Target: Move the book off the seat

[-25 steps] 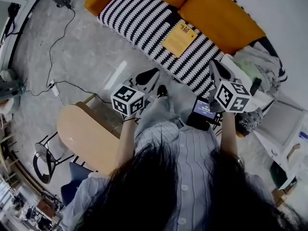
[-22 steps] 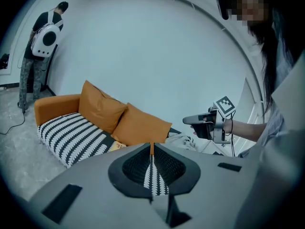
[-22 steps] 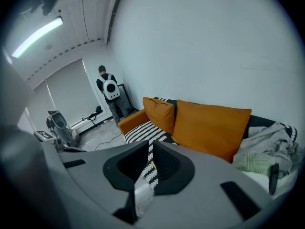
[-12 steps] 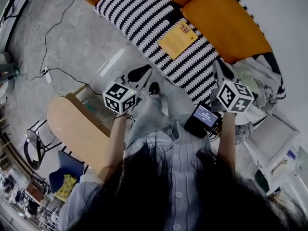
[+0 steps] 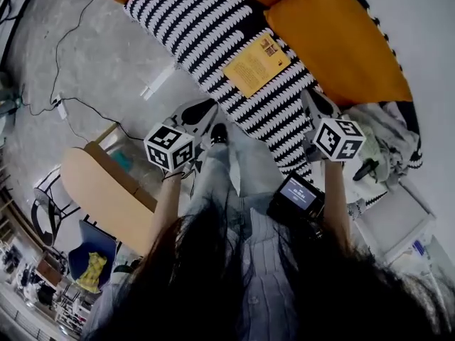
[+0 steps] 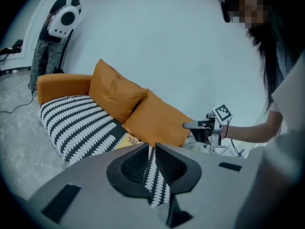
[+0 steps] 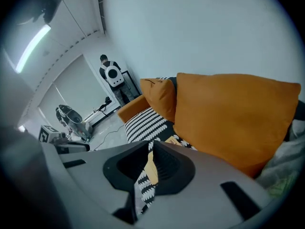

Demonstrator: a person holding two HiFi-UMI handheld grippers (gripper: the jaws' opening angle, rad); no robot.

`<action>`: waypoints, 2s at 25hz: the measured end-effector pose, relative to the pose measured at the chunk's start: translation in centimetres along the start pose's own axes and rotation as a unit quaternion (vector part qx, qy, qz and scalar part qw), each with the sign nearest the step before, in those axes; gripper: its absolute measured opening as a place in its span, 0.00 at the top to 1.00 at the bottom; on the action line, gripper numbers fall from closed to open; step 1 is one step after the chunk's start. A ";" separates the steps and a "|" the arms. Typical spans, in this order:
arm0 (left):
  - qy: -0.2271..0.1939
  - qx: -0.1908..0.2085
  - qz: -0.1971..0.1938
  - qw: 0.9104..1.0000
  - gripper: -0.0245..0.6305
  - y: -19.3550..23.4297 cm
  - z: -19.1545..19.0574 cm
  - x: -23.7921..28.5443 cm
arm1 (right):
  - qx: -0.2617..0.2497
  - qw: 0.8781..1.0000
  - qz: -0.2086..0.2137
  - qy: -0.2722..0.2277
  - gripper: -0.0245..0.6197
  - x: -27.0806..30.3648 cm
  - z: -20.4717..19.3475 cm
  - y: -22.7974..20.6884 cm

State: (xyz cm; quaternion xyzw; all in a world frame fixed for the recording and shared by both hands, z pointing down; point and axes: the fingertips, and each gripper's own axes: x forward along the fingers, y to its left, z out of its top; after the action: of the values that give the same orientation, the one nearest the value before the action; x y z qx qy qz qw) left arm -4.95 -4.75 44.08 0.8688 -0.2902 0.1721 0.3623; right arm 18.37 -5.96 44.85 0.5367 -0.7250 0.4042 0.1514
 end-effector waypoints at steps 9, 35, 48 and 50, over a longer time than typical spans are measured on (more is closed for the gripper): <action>0.078 -0.054 -0.020 0.995 0.77 3.8 -4.7 5.7 | 0.037 0.998 0.029 0.049 0.90 8.4 -4.7 -5.2; 0.235 -0.102 0.014 0.966 0.47 18.2 -15.6 18.8 | 0.131 0.982 0.006 0.139 0.54 23.2 -16.2 -15.7; 0.271 -0.167 0.013 0.948 0.47 18.7 -16.7 20.7 | 0.186 0.975 0.003 0.124 0.54 24.7 -14.9 -14.5; 0.276 -0.176 0.011 0.945 0.47 18.3 -16.5 20.8 | 0.219 0.968 0.007 0.121 0.59 24.4 -14.8 -14.4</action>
State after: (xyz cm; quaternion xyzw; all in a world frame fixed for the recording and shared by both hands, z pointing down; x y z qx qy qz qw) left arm -1.82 -11.05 75.56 0.7064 -0.2141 0.3550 0.5737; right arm 18.94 -12.28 76.14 0.4987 -0.5993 0.6158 0.1137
